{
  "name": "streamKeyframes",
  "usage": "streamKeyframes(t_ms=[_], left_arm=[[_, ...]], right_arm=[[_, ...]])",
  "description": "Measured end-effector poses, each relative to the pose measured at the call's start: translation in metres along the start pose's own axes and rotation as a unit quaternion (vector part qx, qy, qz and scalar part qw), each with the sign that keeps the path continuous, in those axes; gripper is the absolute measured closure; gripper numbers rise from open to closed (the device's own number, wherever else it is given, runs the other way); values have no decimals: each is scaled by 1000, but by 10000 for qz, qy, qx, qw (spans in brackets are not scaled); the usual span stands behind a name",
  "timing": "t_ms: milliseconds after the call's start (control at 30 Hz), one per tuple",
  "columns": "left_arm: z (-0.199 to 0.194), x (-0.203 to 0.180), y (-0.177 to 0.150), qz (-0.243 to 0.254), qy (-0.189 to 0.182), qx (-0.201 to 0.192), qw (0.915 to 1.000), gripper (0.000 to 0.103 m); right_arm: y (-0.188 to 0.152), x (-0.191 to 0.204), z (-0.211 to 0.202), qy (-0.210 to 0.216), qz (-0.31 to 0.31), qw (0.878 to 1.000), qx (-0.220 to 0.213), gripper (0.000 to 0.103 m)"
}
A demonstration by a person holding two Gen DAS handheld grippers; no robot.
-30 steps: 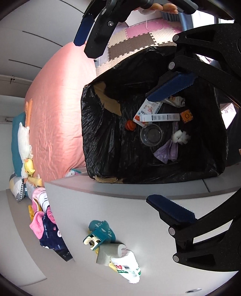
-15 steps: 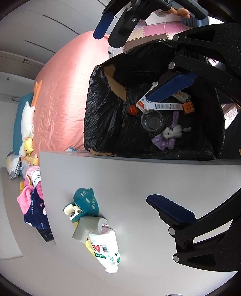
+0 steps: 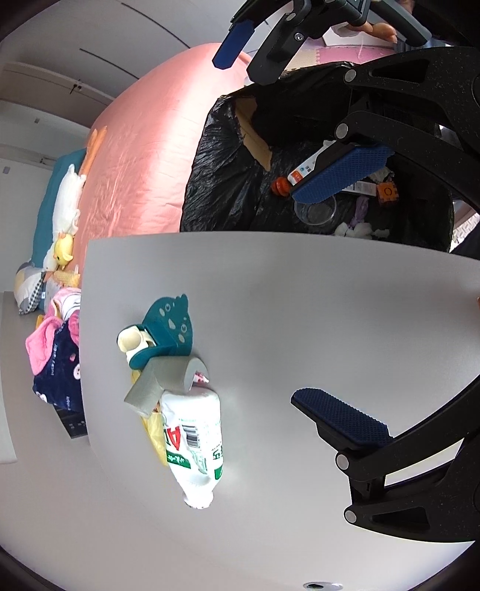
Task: Collect trash
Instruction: 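Move both open tools back over the AD bottle and teal holder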
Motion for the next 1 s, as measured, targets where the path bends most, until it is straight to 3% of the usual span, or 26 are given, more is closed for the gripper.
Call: streamKeyframes(t_ms=[733,1000], left_arm=[[16,91,27,-1030,192,31,9945,6],[21,122,40,-1670,153,-85,9858,7]], right_arm=[[41,43,55,301,-344,9989,94,14],[50,52,79,319,-453,9982,222,14]])
Point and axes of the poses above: each gripper's, at about its wrist camera, not at the fingertips, and z roughly the way its jaws point, x to its left, y to its top, the point moved 7 cm from there along z, roughly the way its jaws point, and after that the axes turned 6 degrees about x, right-handed, at the moved point
